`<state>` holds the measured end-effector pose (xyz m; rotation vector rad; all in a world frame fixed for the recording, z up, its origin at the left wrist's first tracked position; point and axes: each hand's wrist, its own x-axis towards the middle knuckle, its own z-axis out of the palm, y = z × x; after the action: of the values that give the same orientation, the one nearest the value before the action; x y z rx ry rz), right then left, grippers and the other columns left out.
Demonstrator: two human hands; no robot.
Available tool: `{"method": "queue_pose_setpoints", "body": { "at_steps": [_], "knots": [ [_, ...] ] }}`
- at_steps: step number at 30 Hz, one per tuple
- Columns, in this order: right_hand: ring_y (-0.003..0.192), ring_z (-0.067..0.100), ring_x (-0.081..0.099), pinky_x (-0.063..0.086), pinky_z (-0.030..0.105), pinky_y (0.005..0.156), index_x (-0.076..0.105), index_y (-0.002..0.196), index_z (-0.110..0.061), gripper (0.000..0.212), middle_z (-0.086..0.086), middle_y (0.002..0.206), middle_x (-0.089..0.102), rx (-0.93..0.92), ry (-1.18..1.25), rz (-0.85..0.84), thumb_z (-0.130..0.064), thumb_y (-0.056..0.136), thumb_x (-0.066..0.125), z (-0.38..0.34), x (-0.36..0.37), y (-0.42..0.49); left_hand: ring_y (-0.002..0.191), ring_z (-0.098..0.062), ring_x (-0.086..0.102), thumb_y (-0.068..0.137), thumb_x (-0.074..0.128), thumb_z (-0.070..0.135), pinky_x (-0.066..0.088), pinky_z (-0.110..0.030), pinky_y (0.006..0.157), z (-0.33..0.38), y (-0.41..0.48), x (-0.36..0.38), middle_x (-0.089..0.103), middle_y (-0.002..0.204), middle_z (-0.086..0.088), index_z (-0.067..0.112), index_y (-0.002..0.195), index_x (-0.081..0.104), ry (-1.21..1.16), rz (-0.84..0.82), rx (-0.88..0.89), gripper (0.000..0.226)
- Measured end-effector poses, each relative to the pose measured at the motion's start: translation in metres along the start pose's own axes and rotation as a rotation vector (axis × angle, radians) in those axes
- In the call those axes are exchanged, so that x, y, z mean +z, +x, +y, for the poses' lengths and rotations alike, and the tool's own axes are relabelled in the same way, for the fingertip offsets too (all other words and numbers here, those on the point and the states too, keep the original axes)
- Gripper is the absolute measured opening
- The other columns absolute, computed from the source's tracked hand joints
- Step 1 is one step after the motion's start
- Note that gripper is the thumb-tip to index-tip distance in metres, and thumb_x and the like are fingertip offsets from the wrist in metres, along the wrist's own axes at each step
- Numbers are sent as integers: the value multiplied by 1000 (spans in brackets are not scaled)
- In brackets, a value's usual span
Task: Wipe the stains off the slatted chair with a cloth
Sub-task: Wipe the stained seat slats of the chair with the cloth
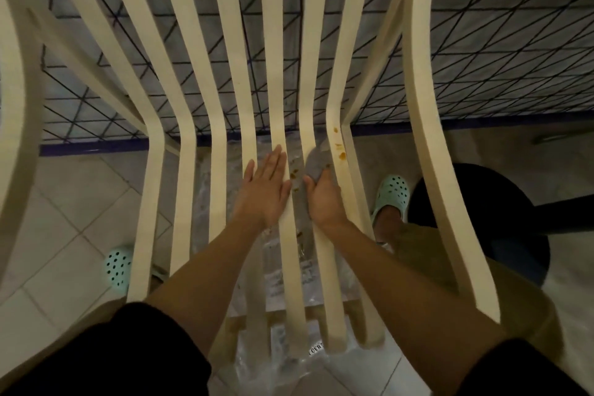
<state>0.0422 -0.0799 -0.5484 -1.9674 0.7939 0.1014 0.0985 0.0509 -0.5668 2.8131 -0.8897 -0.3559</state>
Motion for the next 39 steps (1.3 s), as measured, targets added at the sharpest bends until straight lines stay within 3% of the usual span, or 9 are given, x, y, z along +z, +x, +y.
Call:
{"method": "queue_pose_setpoints", "body": {
  "at_steps": [5,11,16,18,22,28,30,33,39],
  "knots": [
    [122,21,51,34,21,93,40,140,-9,38,5,134,51,-21,-104,0,-22,105,34,-25,8,57,150,-11,3,102,9,44,-1,-40,122,-1,0,2,-4,164,2,16,156,4,-66,47,10,61],
    [128,37,44,38,38,102,9,149,10,61,26,144,38,-60,-433,53,-19,103,37,-50,16,94,149,-10,9,103,14,44,0,-40,122,-3,1,5,-2,164,4,17,156,7,-67,62,6,60],
    [115,35,56,43,28,84,41,136,0,39,17,123,57,-9,-105,91,-19,103,41,-41,18,93,150,-10,4,104,14,43,-3,-40,122,-3,0,2,-7,164,3,17,156,3,-56,28,8,60],
    [123,33,52,40,23,91,44,137,-2,37,14,127,56,18,31,65,-15,102,42,-36,17,80,150,-10,1,104,13,43,-4,-41,122,-3,0,0,-9,163,3,16,156,0,-62,3,5,60],
    [120,34,52,42,40,104,40,138,-3,43,16,133,53,29,-33,19,-18,98,46,-15,14,34,149,-12,-14,103,11,45,-8,-44,120,5,-13,-5,-17,162,3,16,155,-8,-50,-90,-45,62],
    [127,19,51,37,28,108,45,140,-12,42,6,137,53,-62,40,-15,-14,97,46,25,9,-40,147,-14,-19,103,11,47,-4,-48,120,35,-76,-2,-25,159,3,16,153,-15,-12,-140,-92,65],
    [115,30,57,45,37,96,48,128,-5,32,14,125,58,11,-13,4,-17,98,48,29,5,-66,146,-15,-23,103,11,48,-5,-49,120,42,-92,-3,-27,158,2,16,153,-17,-10,-176,-125,65],
    [104,32,59,41,30,77,47,125,-2,30,17,116,60,59,-58,2,-19,100,48,38,-2,-101,146,-15,-24,103,11,49,-4,-50,120,48,-109,-5,-27,158,1,16,152,-17,-7,-224,-144,66],
    [93,28,61,35,28,67,42,133,-5,36,13,102,62,41,-136,-7,-25,103,42,57,-14,-167,144,-14,-27,100,10,56,-2,-49,119,62,-154,-3,-21,161,-1,12,153,-15,-75,-261,-205,73]
  ]
}}
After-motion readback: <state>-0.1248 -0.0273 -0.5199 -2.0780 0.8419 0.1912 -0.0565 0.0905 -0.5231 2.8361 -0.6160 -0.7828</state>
